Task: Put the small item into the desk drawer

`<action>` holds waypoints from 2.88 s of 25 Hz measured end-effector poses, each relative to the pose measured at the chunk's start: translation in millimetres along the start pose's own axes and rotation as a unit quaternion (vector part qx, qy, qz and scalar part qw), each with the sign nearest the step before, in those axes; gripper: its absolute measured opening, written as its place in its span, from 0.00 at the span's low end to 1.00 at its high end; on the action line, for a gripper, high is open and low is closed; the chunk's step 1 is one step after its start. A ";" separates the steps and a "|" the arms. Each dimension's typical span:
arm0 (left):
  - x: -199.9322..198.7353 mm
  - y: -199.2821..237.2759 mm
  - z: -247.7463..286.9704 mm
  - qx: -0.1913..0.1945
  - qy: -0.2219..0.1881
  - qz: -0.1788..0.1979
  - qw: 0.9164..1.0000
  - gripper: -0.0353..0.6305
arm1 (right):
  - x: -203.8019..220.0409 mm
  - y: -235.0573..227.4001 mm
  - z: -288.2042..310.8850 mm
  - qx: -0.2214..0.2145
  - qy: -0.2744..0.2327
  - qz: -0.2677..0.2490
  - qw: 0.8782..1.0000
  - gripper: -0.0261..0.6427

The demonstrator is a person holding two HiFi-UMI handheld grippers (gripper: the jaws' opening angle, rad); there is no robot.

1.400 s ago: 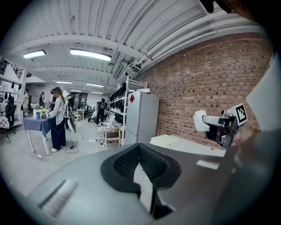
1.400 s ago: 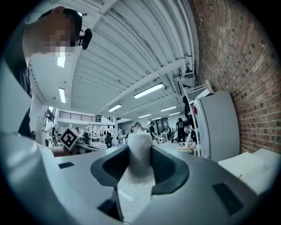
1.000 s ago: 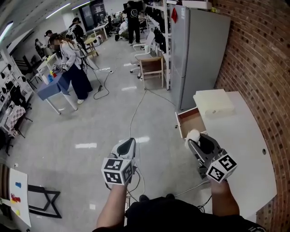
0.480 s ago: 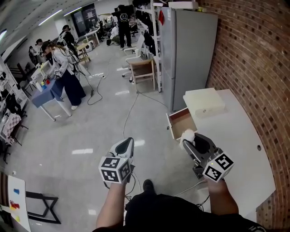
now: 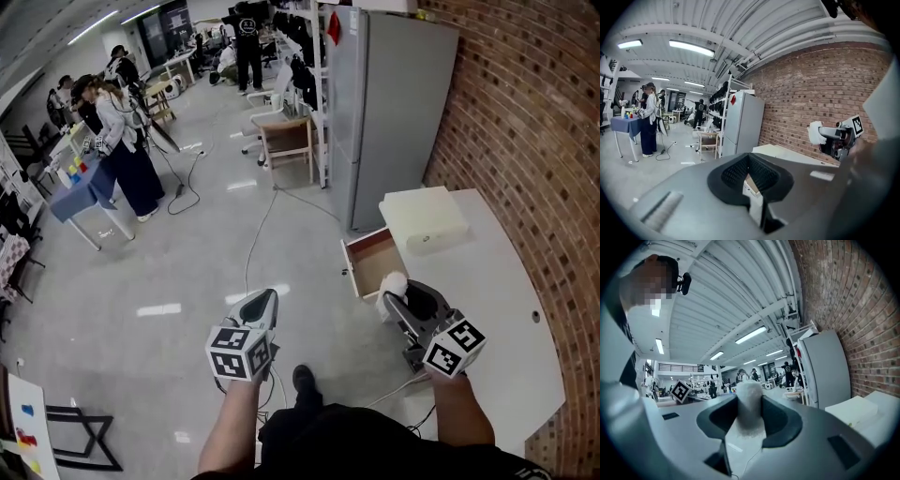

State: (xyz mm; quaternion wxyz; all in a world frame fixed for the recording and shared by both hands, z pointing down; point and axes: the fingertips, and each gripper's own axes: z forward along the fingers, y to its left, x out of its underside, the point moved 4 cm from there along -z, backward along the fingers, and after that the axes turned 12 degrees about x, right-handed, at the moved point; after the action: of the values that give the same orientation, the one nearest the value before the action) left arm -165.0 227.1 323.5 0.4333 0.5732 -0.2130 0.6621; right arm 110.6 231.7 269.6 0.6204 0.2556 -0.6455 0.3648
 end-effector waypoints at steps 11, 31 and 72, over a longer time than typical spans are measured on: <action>-8.3 95.3 72.3 0.024 0.021 -0.018 0.999 0.07 | 14.4 -24.5 108.4 0.022 0.053 0.005 0.998 0.28; -22.9 200.9 118.7 0.063 0.048 -0.031 0.996 0.07 | 12.6 -45.4 216.1 0.082 0.072 0.027 0.994 0.28; -40.1 213.7 411.2 0.165 0.171 -0.017 0.971 0.07 | 120.3 -280.7 323.1 0.161 0.175 0.108 0.965 0.28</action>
State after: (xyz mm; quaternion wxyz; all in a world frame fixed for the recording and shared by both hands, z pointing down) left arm -104.9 -220.4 435.3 0.3738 0.5191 -0.0133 0.7685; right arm 119.8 -177.5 443.2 0.6314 0.2125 -0.4831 0.5681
